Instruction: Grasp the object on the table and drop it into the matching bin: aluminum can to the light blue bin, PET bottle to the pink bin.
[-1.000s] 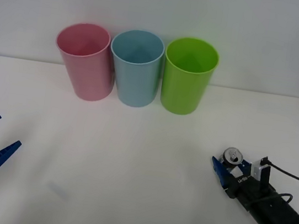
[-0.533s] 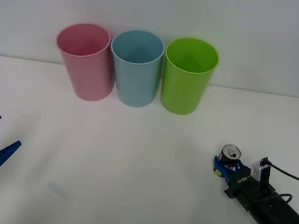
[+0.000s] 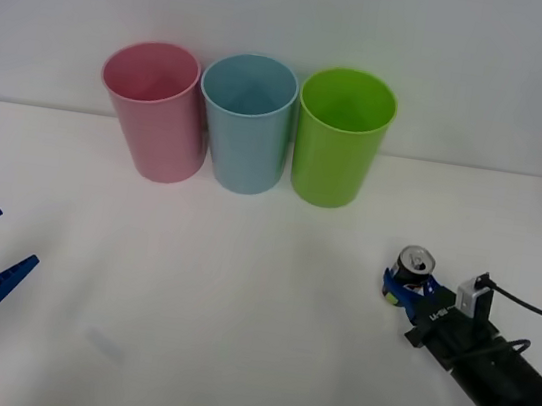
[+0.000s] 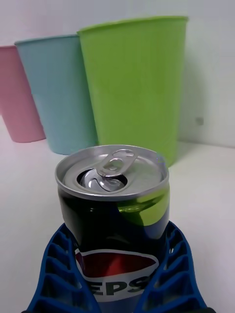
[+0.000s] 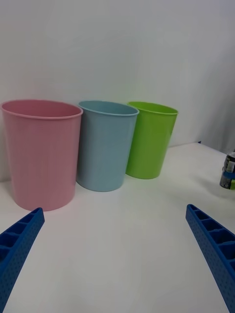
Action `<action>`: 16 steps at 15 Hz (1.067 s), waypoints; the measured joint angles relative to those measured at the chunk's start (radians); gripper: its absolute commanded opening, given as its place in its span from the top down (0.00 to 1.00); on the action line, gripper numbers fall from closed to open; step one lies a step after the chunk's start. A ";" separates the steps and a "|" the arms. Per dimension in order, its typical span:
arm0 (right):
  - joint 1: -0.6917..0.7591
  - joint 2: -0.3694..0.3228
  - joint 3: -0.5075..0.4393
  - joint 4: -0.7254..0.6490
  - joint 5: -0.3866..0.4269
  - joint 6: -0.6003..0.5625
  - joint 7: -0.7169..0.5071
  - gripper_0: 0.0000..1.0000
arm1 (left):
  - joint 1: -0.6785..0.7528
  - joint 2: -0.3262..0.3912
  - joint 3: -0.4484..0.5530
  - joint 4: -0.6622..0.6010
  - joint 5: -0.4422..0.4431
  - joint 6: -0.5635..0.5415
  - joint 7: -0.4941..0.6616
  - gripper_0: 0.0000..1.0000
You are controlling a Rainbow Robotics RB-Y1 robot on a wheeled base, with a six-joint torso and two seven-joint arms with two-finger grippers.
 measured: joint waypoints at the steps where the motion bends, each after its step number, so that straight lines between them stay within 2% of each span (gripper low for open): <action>1: 0.003 0.000 0.003 -0.018 0.000 0.001 -0.007 1.00 | 0.000 0.000 0.000 0.000 0.000 0.000 0.000 0.00; 7: 0.006 0.000 0.034 -0.112 -0.001 -0.015 -0.075 1.00 | 0.000 0.000 0.000 0.000 0.000 0.000 0.000 0.00; 12: 0.006 -0.027 0.075 -0.236 0.015 -0.034 -0.266 1.00 | 0.000 0.000 0.000 0.000 0.000 0.000 0.000 0.00; 16: -0.014 -0.051 0.100 -0.314 0.016 -0.033 -0.366 1.00 | 0.000 0.000 0.000 0.000 0.000 0.000 0.000 0.00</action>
